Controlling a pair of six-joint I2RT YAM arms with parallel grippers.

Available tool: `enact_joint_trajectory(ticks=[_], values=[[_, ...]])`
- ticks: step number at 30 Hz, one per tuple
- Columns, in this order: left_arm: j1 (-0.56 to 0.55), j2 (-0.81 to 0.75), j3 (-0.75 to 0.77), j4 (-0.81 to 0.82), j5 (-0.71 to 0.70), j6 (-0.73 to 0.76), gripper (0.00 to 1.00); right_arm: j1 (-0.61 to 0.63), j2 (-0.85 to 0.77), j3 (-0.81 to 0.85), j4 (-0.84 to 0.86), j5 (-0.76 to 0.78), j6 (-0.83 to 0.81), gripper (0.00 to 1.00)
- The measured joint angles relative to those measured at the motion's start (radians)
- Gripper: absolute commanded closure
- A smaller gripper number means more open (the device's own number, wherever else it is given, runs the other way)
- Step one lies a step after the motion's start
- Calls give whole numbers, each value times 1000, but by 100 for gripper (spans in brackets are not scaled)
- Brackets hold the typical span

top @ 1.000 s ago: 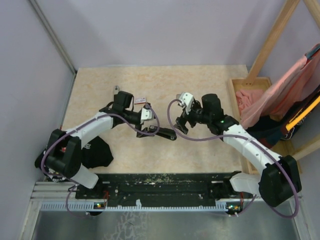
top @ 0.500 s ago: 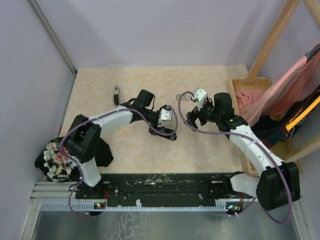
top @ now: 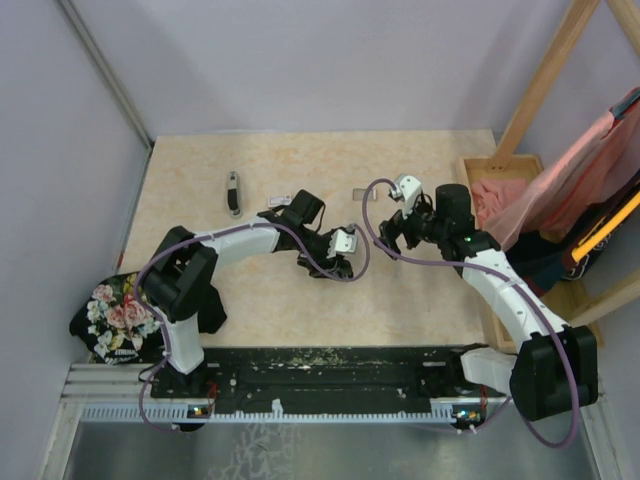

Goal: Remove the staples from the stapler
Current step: Pick up the stapler from the center of the board.

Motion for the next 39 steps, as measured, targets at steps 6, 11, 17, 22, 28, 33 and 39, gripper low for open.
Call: enact_joint_trajectory(ticks=[6,11,17,22,28,33,39], values=[[-13,0,-3,34,-36,-28,41,0,0,0,-2,-5,0,2],[-21,2,-4,57,-67,-43,43,0,0,0,-6,-8,-1,2],[-30,20,-4,60,-88,-42,45,0,0,0,-15,-10,-2,2],[-33,32,-4,60,-95,-41,59,0,0,0,-17,-11,-3,2],[-34,32,-4,59,-94,-39,76,0,2,0,-18,-11,-3,2],[-35,32,-4,62,-102,-56,98,0,2,0,-18,-11,-1,2],[-35,27,-3,102,-182,-154,100,0,24,2,-18,-18,47,2]])
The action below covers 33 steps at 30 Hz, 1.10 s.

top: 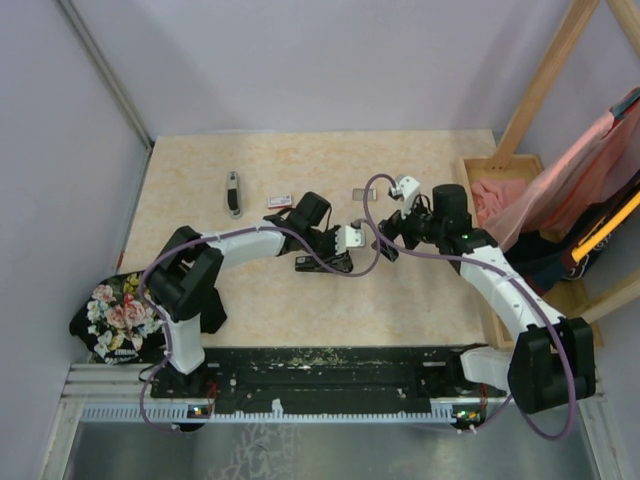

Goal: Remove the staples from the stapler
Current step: Pick up the stapler from the center of the board.

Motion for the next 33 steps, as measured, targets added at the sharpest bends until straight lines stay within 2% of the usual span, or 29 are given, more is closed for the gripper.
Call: enact_joint_trajectory(ticks=[5,11,18,21,26,33], values=[[0,-38,-3,34,-90,-82,100,0,39,24,-1,-3,71,4],[0,-146,-13,88,-158,-186,100,0,60,86,11,-3,166,11],[6,-210,-16,106,-217,-257,100,0,170,172,76,-53,324,30],[12,-249,-42,120,-225,-270,100,0,238,193,109,-97,403,37],[30,-309,-118,163,-213,-291,100,0,336,196,151,-166,517,41],[45,-315,-151,179,-193,-319,100,0,365,148,263,-232,628,50]])
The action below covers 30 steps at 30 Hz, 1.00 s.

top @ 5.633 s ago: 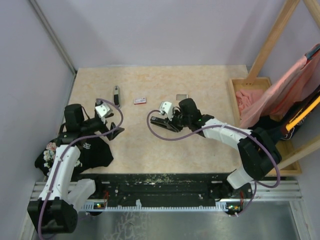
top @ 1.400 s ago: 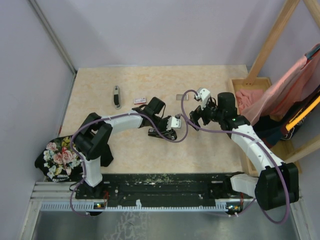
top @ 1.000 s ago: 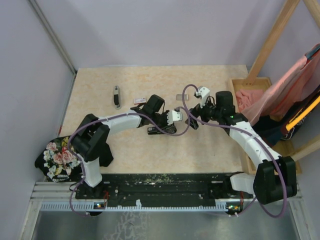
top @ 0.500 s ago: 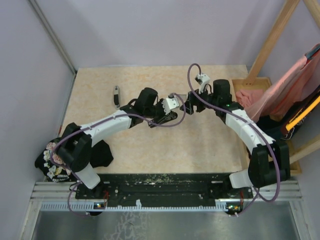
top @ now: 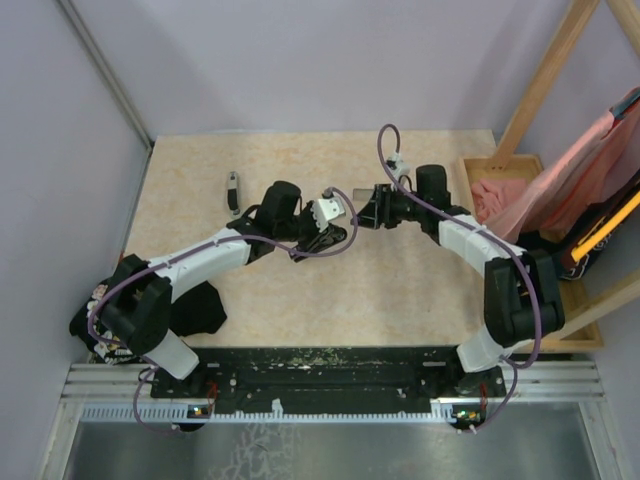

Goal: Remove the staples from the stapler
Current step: Pick up the stapler from the center of the board, then unload the staple at the center of the board.

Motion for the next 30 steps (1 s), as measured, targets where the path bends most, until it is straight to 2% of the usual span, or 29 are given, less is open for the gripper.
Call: enact_joint_trajectory(ticks=[8,22,30], values=[[0,0,0,6,15,-26,100,0,58,-10,41,-50,51,52],[0,0,0,4,40,-47,100,38,93,-18,54,-54,42,53],[0,6,0,-13,50,-58,100,60,161,-18,55,-78,46,58]])
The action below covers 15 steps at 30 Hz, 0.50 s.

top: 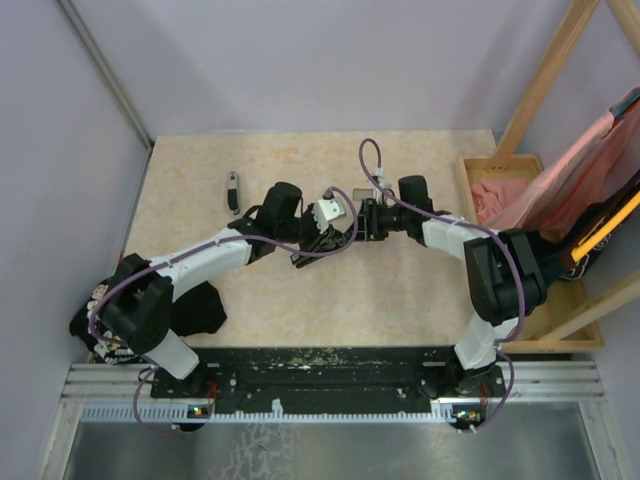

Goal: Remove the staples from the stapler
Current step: Unload the staple at the center of the board.

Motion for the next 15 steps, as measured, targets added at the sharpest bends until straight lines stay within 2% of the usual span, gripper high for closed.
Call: enact_joint_trajectory(ticks=[7,13,15], values=[[0,1,0,2,5,-4,100,1,25,0,12,-51,41,62],[0,6,0,1,7,-5,100,6,33,0,27,-88,71,90],[0,6,0,-6,8,-5,100,5,35,0,28,-87,85,96]])
